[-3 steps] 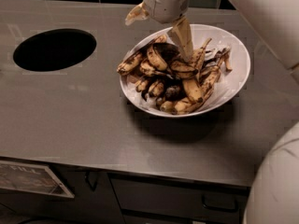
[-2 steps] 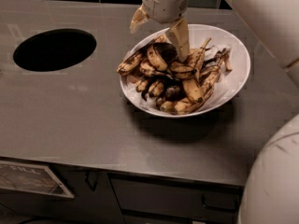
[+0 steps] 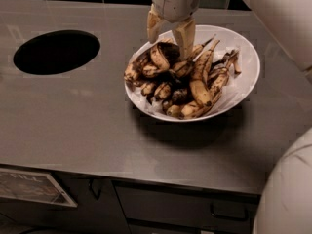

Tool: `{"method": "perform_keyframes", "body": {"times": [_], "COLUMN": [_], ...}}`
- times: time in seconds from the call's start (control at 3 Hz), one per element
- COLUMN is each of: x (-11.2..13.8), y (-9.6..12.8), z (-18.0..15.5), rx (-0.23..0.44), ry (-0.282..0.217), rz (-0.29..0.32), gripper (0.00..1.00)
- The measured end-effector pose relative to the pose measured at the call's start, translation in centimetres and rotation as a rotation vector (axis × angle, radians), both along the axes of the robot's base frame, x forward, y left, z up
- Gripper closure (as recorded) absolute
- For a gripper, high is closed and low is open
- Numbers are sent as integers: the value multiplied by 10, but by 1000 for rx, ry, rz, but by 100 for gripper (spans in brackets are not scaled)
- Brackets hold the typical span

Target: Pick banana from white bowl

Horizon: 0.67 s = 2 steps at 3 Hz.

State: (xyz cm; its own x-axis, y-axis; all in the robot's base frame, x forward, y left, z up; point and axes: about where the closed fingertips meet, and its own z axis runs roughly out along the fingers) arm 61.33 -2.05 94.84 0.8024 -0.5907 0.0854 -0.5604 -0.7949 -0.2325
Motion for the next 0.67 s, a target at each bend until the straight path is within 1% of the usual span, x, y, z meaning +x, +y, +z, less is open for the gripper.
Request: {"method": "perform_keyframes", "body": {"times": [0.33,0.67], "x": [-1,-4], "y": [-2,-7], "z": [3,7], "rx": [0,-1], "ry": [-1,-14], "rz": [-1,-16], "gripper": [42,42]}}
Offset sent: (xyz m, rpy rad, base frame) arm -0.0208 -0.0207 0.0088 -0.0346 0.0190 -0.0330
